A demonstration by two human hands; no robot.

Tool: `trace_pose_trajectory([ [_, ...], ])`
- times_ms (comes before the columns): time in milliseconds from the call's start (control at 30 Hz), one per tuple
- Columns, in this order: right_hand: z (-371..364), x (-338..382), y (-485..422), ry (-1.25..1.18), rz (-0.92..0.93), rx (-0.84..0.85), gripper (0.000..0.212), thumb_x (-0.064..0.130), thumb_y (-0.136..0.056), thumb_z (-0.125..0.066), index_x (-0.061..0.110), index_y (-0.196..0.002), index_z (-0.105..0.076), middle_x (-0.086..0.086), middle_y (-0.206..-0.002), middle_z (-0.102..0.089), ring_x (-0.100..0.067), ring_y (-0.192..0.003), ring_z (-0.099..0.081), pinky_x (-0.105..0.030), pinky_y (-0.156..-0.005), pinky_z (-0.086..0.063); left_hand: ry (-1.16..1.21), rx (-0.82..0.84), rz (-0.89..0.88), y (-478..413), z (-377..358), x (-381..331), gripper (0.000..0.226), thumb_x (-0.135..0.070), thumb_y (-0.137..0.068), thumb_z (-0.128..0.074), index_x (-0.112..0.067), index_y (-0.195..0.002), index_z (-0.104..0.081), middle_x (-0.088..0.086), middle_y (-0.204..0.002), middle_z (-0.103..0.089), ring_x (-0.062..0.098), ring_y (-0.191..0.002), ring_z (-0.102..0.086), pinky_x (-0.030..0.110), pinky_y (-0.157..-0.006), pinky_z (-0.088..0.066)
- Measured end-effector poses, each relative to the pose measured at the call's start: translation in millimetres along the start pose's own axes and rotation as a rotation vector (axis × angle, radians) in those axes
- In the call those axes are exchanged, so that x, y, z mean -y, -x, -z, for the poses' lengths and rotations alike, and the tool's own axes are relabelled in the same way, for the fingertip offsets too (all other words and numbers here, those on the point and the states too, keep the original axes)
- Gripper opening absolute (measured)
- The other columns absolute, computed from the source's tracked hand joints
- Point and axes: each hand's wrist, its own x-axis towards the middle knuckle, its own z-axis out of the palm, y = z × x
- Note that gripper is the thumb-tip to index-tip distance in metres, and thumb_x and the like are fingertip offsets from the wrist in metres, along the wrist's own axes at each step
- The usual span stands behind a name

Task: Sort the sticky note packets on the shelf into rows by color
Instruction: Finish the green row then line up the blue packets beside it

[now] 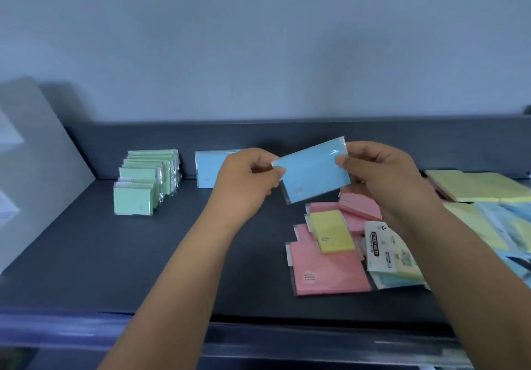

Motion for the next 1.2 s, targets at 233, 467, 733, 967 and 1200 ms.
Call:
trace_pose_trajectory([
  [233, -39.7, 3.9, -1.5, 0.112, 0.047, -0.015, 0.011, 0.009, -0.093, -0.072, 0.018, -0.094, -0.077, 0.006, -0.078, -0.077, -0.009, -0.067, -0.07, -0.031, -0.069, -0.063, 0.124, -0.135, 0.04, -4.3, 25.3, 10.5, 0.011, -0.006, -0.091, -0.069, -0.015, -0.092, -0.074, 0.002, -0.086, -0.075, 0.015, -0.074, -0.069, 0.037, -0.077, -0.061],
  [467, -97.0, 1.5, -7.3, 0.307, 0.063, -0.179, 0.011, 0.019, -0.084, -0.078, 0.023, -0.074, -0.081, 0.001, -0.075, -0.077, -0.016, -0.064, -0.063, -0.045, -0.074, -0.061, 0.197, -0.293, 0.085, -23.9, 58.4, 33.6, 0.007, -0.015, -0.085, -0.077, -0.02, -0.082, -0.073, -0.003, -0.083, -0.074, 0.016, -0.078, -0.07, 0.048, -0.082, -0.062],
  [733, -161.5, -16.5, -10.5, 0.339, -0.092, -0.239, 0.011, 0.008, -0.083, -0.077, 0.014, -0.073, -0.079, -0.008, -0.07, -0.077, -0.024, -0.071, -0.074, -0.052, -0.084, -0.063, 0.235, -0.266, 0.143, -32.2, 101.5, 79.3, 0.011, -0.013, -0.088, -0.071, -0.022, -0.087, -0.066, -0.005, -0.088, -0.071, 0.018, -0.085, -0.071, 0.042, -0.082, -0.061],
  [967, -202.5, -24.5, -12.5, 0.365, -0.168, -0.205, 0.024, 0.026, -0.074, -0.073, 0.003, -0.081, -0.077, -0.022, -0.084, -0.074, -0.021, -0.07, -0.062, -0.06, -0.09, -0.057, 0.128, -0.153, 0.161, -36.5, 125.6, 89.9, 0.023, -0.004, -0.089, -0.058, -0.021, -0.103, -0.065, -0.009, -0.098, -0.065, 0.002, -0.077, -0.06, 0.023, -0.068, -0.049],
  [1200, -215.6, -19.5, -27.3, 0.376, -0.187, -0.139, 0.014, 0.018, -0.081, -0.074, 0.02, -0.095, -0.075, -0.001, -0.091, -0.077, -0.023, -0.088, -0.072, -0.048, -0.096, -0.058, 0.059, -0.065, 0.223, -57.3, 127.7, 87.4, 0.028, -0.013, -0.085, -0.057, -0.021, -0.112, -0.064, -0.01, -0.102, -0.066, 0.017, -0.094, -0.066, 0.042, -0.089, -0.057],
])
